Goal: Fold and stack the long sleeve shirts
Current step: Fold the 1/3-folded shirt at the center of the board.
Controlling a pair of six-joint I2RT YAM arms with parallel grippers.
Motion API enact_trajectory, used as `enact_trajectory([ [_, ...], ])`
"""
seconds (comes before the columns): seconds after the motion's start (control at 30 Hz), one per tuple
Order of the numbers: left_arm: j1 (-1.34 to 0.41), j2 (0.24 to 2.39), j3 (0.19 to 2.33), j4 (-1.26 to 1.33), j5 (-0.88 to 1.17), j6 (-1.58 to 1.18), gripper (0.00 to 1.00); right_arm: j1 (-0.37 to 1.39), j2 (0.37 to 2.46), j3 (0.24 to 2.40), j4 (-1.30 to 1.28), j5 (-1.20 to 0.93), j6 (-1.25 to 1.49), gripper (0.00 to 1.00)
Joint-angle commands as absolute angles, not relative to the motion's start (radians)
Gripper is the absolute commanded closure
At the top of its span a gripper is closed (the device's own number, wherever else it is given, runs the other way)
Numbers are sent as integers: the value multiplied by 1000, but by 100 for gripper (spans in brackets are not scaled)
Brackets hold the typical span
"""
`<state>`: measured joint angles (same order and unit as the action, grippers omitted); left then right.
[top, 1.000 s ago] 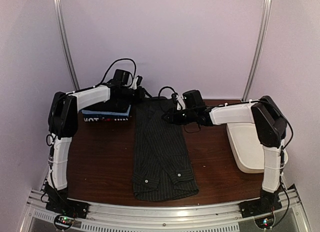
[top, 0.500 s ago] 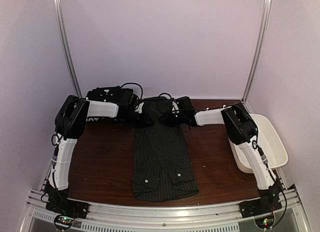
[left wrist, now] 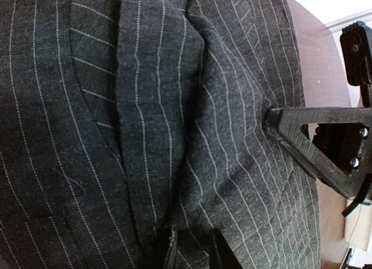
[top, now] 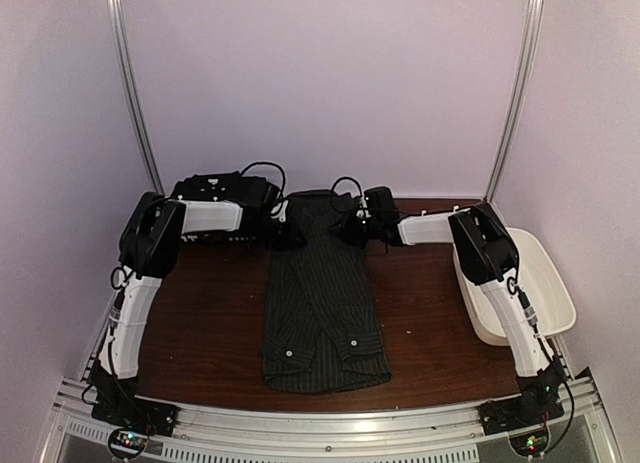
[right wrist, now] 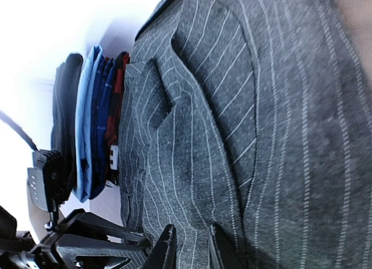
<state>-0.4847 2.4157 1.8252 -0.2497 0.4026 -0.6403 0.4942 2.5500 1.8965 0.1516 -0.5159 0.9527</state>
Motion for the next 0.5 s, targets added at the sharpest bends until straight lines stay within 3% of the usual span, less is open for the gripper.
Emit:
enact_trajectory([
  [0.0,-469,2476,1866,-339,313,-621,80,462,2582,1979,157,-532,1002,79],
  [0.27,-462,2423,1965,-409,326,-560,77,446,2502,2038,42,-562,878,77],
  [0.47,-473,2258,1882,-427,331,-546,71,453,2295,1818,31,-565,755,73],
])
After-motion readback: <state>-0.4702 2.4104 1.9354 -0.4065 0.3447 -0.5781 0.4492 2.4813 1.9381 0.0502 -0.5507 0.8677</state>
